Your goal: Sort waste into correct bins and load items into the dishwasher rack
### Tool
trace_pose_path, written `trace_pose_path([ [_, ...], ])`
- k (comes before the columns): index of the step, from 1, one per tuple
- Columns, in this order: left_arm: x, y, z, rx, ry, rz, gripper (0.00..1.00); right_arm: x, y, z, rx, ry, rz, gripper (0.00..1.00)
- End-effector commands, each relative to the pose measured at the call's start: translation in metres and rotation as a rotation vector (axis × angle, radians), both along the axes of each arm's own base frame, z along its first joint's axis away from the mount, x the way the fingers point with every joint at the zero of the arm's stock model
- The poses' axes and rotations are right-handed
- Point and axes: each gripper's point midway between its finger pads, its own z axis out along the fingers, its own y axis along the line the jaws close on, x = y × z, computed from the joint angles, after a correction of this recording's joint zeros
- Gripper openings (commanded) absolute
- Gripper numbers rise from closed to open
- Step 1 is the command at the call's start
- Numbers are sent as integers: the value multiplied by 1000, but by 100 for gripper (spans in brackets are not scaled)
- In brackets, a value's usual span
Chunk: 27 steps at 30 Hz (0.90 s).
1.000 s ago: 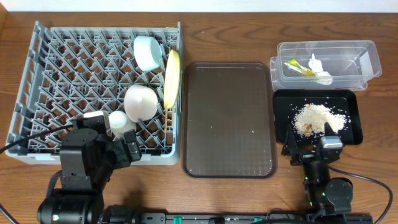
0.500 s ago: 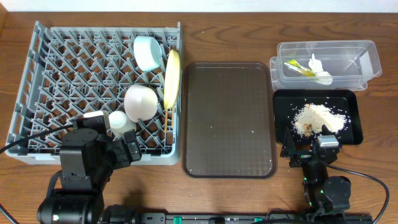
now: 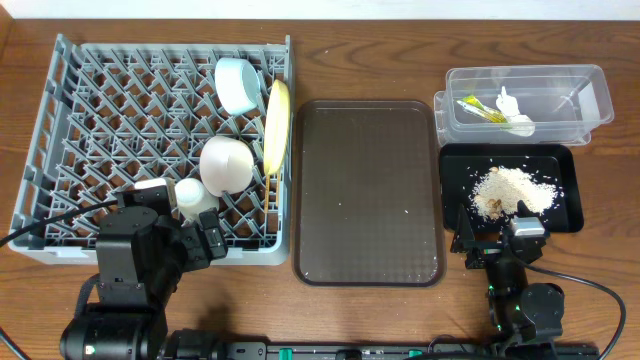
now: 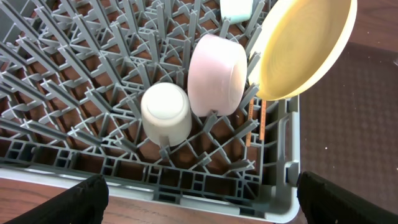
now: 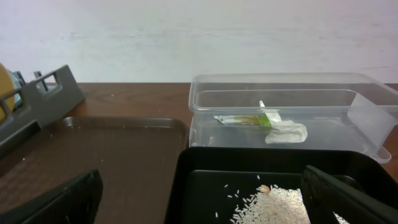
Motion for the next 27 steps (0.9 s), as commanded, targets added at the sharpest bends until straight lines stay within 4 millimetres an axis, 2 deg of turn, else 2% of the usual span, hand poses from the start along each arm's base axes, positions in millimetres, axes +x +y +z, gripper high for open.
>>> trace_pose_path([
  [1,0,2,-1,20,2,0,98,0,0,-1,-15,-1,0,99],
  [8,-14,8,2,64,-40,-1,98,0,0,-1,-15,0,0,99],
  [13,-20,9,-28,62,-102,5,98,0,0,-1,-15,-1,0,99],
  [19,-8,8,-67,44,-255,16,98,0,0,-1,-15,-1,0,99],
  [23,2,8,-80,39,-364,20,98,0,0,-1,-15,-1,0,99],
  [27,11,8,-85,35,-451,23,98,0,0,-1,-15,-1,0,99],
])
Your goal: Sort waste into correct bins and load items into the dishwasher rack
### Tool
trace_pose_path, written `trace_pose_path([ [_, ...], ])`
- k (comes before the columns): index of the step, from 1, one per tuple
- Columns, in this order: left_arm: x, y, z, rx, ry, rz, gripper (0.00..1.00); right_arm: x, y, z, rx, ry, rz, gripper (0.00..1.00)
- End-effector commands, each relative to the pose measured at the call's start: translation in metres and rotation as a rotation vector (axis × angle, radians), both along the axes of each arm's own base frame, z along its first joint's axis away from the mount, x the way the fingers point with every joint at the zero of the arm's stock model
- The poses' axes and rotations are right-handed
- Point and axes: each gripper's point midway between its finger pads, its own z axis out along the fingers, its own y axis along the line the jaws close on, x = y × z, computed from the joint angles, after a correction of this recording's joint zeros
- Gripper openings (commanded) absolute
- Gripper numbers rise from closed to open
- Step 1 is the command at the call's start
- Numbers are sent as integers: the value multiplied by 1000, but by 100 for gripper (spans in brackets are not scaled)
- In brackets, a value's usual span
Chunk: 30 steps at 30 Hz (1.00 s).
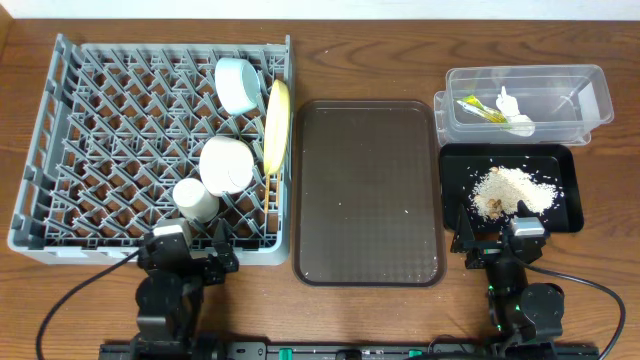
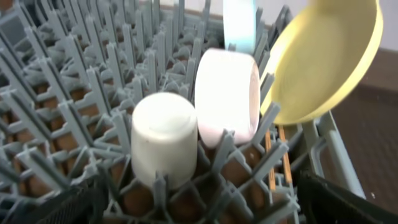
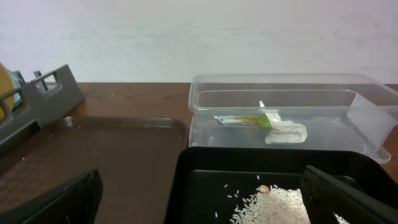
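The grey dishwasher rack holds a white cup, a pink bowl, a yellow plate on edge and a light blue bowl. In the left wrist view the cup, pink bowl and plate stand close ahead. My left gripper sits open and empty at the rack's near edge. Just short of the black tray of rice and food scraps, my right gripper is open. Wrappers lie in the clear bin.
A brown serving tray lies between the rack and the bins, with a few crumbs on it. Both arm bases stand at the table's near edge. The right wrist view shows the clear bin behind the black tray.
My left arm has drawn back toward the table's near edge, from over the rack's front corner to just outside it. The white cup stays in the rack. The right arm has not moved.
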Motion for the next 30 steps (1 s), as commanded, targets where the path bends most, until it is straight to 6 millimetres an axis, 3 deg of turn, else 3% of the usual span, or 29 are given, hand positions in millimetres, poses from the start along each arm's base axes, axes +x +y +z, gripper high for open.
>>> trace_pose_path([
  [1,7,1,-2,13,-65,3,98,0,0,-1,-12,0,-1,99],
  [11,32,3,17,131,-308,-13,98,0,0,-1,-12,0,0,99],
  [14,32,-2,13,191,-290,-58,98,0,0,-1,-12,0,0,99],
  [17,30,-5,-6,182,-216,-81,98,0,0,-1,-12,0,0,99],
  [30,30,-5,-7,163,-212,-76,98,0,0,-1,-12,0,0,99],
])
